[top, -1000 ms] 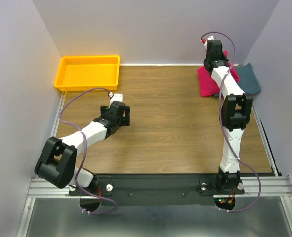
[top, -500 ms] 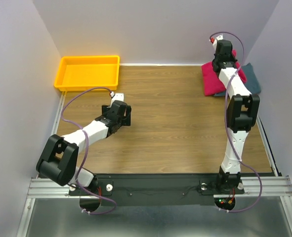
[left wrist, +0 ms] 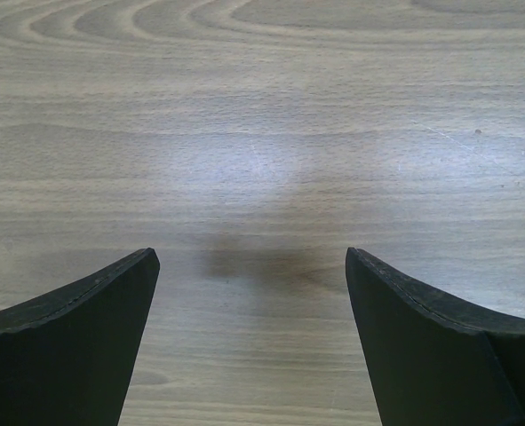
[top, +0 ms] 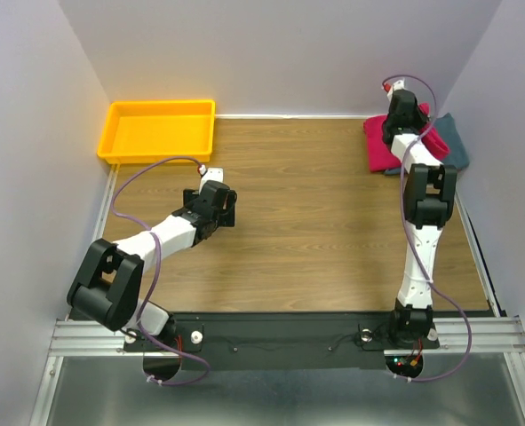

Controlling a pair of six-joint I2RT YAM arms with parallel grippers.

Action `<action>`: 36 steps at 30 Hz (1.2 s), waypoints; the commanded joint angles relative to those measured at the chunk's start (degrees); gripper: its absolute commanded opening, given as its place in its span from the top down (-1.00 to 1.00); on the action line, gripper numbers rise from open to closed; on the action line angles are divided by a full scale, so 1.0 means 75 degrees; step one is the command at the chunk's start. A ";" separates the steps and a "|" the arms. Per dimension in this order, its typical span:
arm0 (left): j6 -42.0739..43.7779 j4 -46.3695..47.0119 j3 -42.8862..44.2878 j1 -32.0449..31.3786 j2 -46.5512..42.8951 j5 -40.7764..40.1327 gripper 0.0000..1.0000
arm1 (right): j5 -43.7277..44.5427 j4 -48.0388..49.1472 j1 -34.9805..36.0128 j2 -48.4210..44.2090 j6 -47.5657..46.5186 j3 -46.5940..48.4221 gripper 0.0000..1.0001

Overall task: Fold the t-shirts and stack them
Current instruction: Neatly place the folded tshirt to the corner

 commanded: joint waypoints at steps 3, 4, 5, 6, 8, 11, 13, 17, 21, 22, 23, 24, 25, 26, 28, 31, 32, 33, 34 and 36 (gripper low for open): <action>0.0059 -0.0037 0.0334 -0.0057 0.0001 -0.0220 -0.97 | 0.0549 0.2942 -0.0083 0.0261 -0.0906 -0.0278 0.78; 0.0059 -0.0049 0.0346 -0.0057 0.0024 -0.0231 -0.97 | 0.0666 0.3001 -0.0106 0.0308 -0.0860 -0.0231 0.77; 0.0059 -0.0038 0.0322 -0.0046 0.0012 -0.0231 -0.97 | 0.0737 0.3014 -0.0164 0.0390 -0.0674 -0.0184 0.77; 0.0059 -0.0037 0.0322 -0.0069 0.0012 -0.0266 -0.97 | 0.0772 0.3025 -0.0177 0.0414 -0.0614 -0.0126 0.77; 0.0059 -0.0026 0.0311 -0.0081 -0.0023 -0.0348 -0.97 | 0.0913 0.3177 -0.0223 0.0449 -0.0532 -0.0067 0.76; 0.0059 -0.0037 0.0299 -0.0127 -0.0023 -0.0395 -0.97 | 0.1019 0.3295 -0.0282 0.0391 -0.0532 -0.0020 0.77; 0.0059 -0.0026 0.0311 -0.0151 -0.0023 -0.0407 -0.97 | 0.1018 0.3318 -0.0294 0.0251 -0.0543 -0.0020 0.78; 0.0071 -0.0026 0.0322 -0.0174 -0.0011 -0.0442 -0.97 | 0.1007 0.3283 -0.0270 -0.0182 -0.0590 -0.0090 0.79; 0.0071 -0.0026 0.0322 -0.0175 0.0000 -0.0466 -0.97 | 0.0715 0.3295 -0.0270 -0.0570 -0.0836 -0.0277 0.78; 0.0071 -0.0037 0.0322 -0.0186 0.0001 -0.0466 -0.97 | 0.0714 0.3307 -0.0282 -0.0640 -0.0894 -0.0359 0.78; 0.0082 -0.0037 0.0334 -0.0175 0.0001 -0.0466 -0.97 | 0.0598 0.3434 -0.0282 -0.0675 -0.0941 -0.0429 0.78; 0.0071 -0.0037 0.0346 -0.0186 0.0001 -0.0489 -0.97 | 0.0527 0.3517 -0.0294 -0.0710 -0.1092 -0.0557 0.77; 0.0071 -0.0026 0.0334 -0.0186 -0.0011 -0.0501 -0.97 | 0.0526 0.3576 -0.0306 -0.0711 -0.1152 -0.0593 0.78; 0.0082 -0.0026 0.0322 -0.0186 -0.0034 -0.0512 -0.97 | 0.0515 0.3692 -0.0317 -0.0711 -0.1176 -0.0617 0.77; 0.0071 -0.0014 0.0311 -0.0198 -0.0046 -0.0559 -0.97 | 0.0445 0.3740 -0.0329 -0.0664 -0.1211 -0.0641 0.76; 0.0071 0.0009 0.0287 -0.0198 -0.0070 -0.0618 -0.97 | 0.0351 0.3869 -0.0364 -0.0512 -0.1270 -0.0559 0.75; 0.0082 0.0009 0.0299 -0.0198 -0.0058 -0.0595 -0.97 | 0.0304 0.3869 -0.0376 -0.0477 -0.1258 -0.0512 0.72; 0.0082 0.0009 0.0310 -0.0186 -0.0046 -0.0595 -0.97 | 0.0257 0.3881 -0.0388 -0.0395 -0.1246 -0.0512 0.69; 0.0094 0.0009 0.0311 -0.0186 -0.0023 -0.0583 -0.97 | 0.0199 0.3881 -0.0388 -0.0348 -0.1235 -0.0512 0.65; 0.0094 0.0009 0.0322 -0.0186 -0.0011 -0.0571 -0.97 | 0.0163 0.3869 -0.0388 -0.0243 -0.1188 -0.0512 0.46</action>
